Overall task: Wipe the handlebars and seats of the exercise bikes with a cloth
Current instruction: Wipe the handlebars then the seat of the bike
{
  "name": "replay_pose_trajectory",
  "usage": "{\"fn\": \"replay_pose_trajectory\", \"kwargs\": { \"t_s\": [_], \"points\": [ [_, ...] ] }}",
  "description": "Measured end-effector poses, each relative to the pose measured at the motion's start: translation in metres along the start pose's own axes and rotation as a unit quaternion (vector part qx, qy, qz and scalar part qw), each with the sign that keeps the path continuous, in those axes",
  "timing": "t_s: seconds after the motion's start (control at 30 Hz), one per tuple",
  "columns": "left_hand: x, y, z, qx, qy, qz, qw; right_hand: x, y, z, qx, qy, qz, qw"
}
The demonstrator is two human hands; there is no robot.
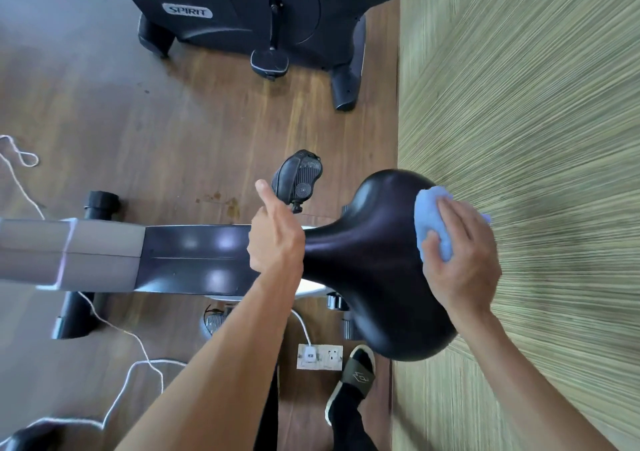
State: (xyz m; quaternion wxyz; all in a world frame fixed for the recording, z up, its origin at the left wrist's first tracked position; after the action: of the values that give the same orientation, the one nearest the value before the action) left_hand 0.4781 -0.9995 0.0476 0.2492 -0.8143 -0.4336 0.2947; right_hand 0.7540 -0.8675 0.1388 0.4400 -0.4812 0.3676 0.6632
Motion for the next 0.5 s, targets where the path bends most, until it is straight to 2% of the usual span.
{"fn": "replay_pose_trajectory", "kwargs": {
  "t_s": [0.07,0.2,0.27,0.3,0.37,0.43,0.5],
  "points": [
    [-0.002,-0.008,-0.003,0.016,-0.008,0.034,0.999,0.006,0.040,0.004,-0.006,-0.001,0.000,1.000],
    [-0.008,-0.010,-0.010,0.014,-0.013,0.062,0.998,0.004,0.134,-0.037,-0.180,0.023,0.040,0.983],
    [-0.008,-0.010,-0.011,0.025,-0.009,0.070,0.997,-0.003,0.123,-0.074,-0.241,0.025,0.030,0.970],
    [-0.008,-0.009,-0.012,0.032,-0.004,0.075,0.997,-0.008,0.103,-0.086,-0.240,0.019,0.028,0.970],
    [-0.005,-0.010,-0.014,0.047,0.013,0.091,0.995,-0.014,0.050,-0.093,-0.174,0.005,0.029,0.984],
    [-0.002,-0.013,-0.017,0.069,0.026,0.115,0.991,-0.014,0.011,-0.082,-0.040,-0.012,0.033,0.999],
    [0.002,-0.016,-0.016,0.093,0.041,0.150,0.984,-0.011,0.015,-0.072,0.089,-0.025,0.028,0.995]
  ]
}}
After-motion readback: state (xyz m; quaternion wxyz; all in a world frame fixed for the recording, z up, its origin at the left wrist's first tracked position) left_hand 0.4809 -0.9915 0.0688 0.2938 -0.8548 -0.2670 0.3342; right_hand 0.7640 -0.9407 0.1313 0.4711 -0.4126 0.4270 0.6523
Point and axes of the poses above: each hand's wrist, its own z-axis towards the middle knuckle, its own x-axis out of the palm, y = z × x, the point moved 9 cm from there along z, towards the middle knuckle, and after that the axes turned 15 degrees about -z, right-handed, at the moved point
